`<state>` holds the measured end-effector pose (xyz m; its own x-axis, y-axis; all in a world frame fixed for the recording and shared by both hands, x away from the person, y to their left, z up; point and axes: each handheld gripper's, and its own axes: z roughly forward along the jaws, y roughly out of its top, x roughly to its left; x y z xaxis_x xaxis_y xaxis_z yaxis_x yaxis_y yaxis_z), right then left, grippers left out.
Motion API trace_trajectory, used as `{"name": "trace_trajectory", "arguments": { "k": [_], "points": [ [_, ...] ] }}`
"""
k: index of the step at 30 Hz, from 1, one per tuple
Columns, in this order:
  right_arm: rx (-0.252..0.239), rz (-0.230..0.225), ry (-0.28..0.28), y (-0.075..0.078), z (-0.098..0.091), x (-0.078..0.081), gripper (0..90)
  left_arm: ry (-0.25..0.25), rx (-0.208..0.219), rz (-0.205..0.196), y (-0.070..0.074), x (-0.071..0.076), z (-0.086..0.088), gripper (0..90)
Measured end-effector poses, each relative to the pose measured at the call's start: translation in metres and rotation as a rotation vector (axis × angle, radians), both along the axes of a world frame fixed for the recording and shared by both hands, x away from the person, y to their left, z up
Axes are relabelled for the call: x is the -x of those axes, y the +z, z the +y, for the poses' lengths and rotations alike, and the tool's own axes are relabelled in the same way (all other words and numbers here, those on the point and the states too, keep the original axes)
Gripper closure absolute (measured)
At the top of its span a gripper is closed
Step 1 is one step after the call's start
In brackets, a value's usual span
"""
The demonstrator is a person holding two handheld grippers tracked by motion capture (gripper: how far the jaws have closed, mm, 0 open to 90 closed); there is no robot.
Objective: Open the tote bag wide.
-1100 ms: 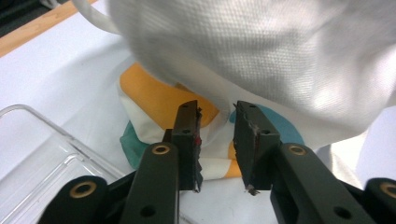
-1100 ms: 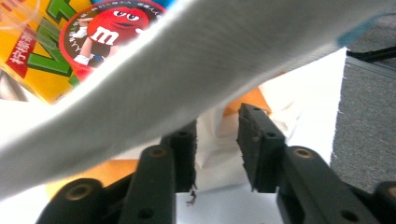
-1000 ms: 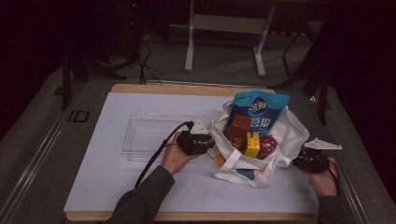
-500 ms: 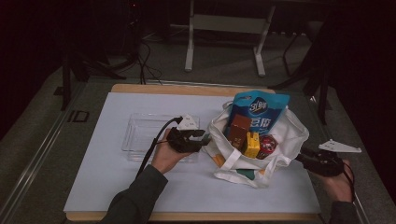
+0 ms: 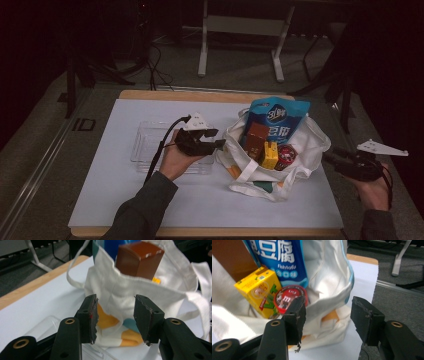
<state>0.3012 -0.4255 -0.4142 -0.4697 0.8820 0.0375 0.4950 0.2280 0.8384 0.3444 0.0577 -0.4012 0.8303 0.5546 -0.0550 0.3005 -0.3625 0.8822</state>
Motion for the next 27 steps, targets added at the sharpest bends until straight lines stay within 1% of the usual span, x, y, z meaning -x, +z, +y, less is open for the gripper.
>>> {"name": "trace_trajectory", "arguments": {
  "k": [2, 3, 4, 5, 7, 8, 9, 10, 12, 15, 17, 19, 21, 23, 24, 25, 26, 27],
  "points": [
    [0.011, -0.002, -0.016, 0.002, 0.001, -0.004, 46.1, 0.012, -0.005, -0.012, 0.005, -0.001, -0.002, 54.0],
    [0.005, -0.006, -0.032, 0.005, 0.001, -0.007, 47.2, 0.016, -0.009, -0.016, 0.007, -0.002, -0.003, 56.2],
    [0.005, -0.006, -0.032, 0.005, 0.001, -0.007, 47.2, 0.024, -0.013, -0.023, 0.01, -0.003, -0.005, 56.2],
    [-0.002, -0.012, -0.042, 0.007, 0.001, -0.009, 48.1, 0.029, -0.01, -0.026, 0.012, -0.004, -0.006, 56.9],
    [0.005, -0.022, -0.057, 0.011, 0.001, -0.013, 50.2, 0.037, -0.005, -0.029, 0.017, -0.008, -0.009, 59.6],
    [0.009, -0.022, -0.06, 0.012, 0.002, -0.015, 51.3, 0.037, -0.001, -0.032, 0.02, -0.01, -0.011, 60.8],
    [0.021, -0.022, -0.064, 0.014, 0.004, -0.021, 53.2, 0.035, 0.007, -0.033, 0.022, -0.011, -0.013, 61.8],
    [0.021, -0.022, -0.064, 0.014, 0.004, -0.021, 53.2, 0.036, 0.009, -0.034, 0.024, -0.013, -0.014, 61.8],
    [0.027, -0.024, -0.068, 0.014, 0.006, -0.026, 55.8, 0.039, 0.017, -0.038, 0.027, -0.015, -0.018, 63.4],
    [0.031, -0.02, -0.07, 0.014, 0.009, -0.034, 58.7, 0.042, 0.02, -0.031, 0.03, -0.021, -0.025, 65.0],
    [0.03, -0.02, -0.069, 0.014, 0.012, -0.038, 61.2, 0.045, 0.006, -0.026, 0.03, -0.025, -0.03, 65.4],
    [0.032, -0.02, -0.067, 0.013, 0.015, -0.043, 66.1, 0.053, -0.011, -0.021, 0.028, -0.03, -0.037, 67.4],
    [0.032, -0.015, -0.066, 0.011, 0.018, -0.046, 69.1, 0.052, -0.027, -0.014, 0.024, -0.034, -0.043, 74.1],
    [0.037, -0.011, -0.072, 0.01, 0.02, -0.049, 75.5, 0.058, -0.041, -0.01, 0.021, -0.037, -0.047, 82.8],
    [0.031, -0.011, -0.069, 0.009, 0.022, -0.051, 78.8, 0.063, -0.052, -0.014, 0.019, -0.039, -0.05, 85.5],
    [0.032, -0.009, -0.066, 0.009, 0.024, -0.052, 80.3, 0.063, -0.061, -0.014, 0.017, -0.04, -0.052, 87.5],
    [0.036, -0.009, -0.067, 0.009, 0.024, -0.053, 81.8, 0.065, -0.068, -0.013, 0.015, -0.041, -0.054, 87.5],
    [0.038, -0.007, -0.066, 0.008, 0.027, -0.056, 83.8, 0.067, -0.085, -0.014, 0.013, -0.042, -0.056, 88.0]
  ]
}}
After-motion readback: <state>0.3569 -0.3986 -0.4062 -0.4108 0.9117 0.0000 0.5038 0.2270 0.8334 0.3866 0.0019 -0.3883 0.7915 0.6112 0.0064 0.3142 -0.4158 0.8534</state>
